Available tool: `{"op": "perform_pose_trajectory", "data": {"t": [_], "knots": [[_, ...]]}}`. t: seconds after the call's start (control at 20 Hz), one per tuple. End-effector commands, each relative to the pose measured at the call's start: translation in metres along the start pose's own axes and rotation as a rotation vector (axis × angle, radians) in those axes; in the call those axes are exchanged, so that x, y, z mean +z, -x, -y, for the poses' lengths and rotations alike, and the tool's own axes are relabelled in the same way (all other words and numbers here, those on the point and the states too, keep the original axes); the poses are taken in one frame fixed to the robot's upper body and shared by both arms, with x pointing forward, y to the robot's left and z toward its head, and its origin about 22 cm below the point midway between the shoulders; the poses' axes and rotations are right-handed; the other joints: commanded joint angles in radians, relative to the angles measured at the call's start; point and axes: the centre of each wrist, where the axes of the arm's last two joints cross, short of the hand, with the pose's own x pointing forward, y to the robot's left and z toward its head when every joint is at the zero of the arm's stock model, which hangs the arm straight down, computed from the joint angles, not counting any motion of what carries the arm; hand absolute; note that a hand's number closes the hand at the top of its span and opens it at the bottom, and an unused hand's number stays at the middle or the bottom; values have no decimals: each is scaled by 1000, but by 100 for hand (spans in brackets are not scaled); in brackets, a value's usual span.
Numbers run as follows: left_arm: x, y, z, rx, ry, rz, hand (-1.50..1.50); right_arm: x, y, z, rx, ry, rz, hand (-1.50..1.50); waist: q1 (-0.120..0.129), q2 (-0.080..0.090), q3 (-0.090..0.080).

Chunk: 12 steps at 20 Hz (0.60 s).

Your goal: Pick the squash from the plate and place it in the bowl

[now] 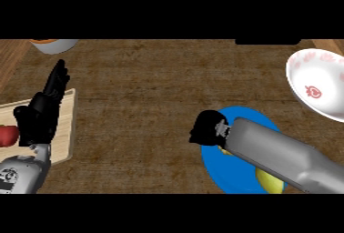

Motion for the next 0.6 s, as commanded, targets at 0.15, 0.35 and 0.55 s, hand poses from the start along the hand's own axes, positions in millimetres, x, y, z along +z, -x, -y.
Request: {"op": "perform_pose_trajectory", "data": {"t": [0.15,0.35,0.55], "knots": [[-8,4,6,-19,0,-2,0,-19,7,-15,-7,-32,9,-150,-5,0,0],[-11,-3,2,-13,-1,0,0,-35,7,-32,10,-47,19,-150,-3,0,0],[-9,5,21,-6,9,9,0,-56,17,-51,65,-78,20,150,4,6,0]]}}
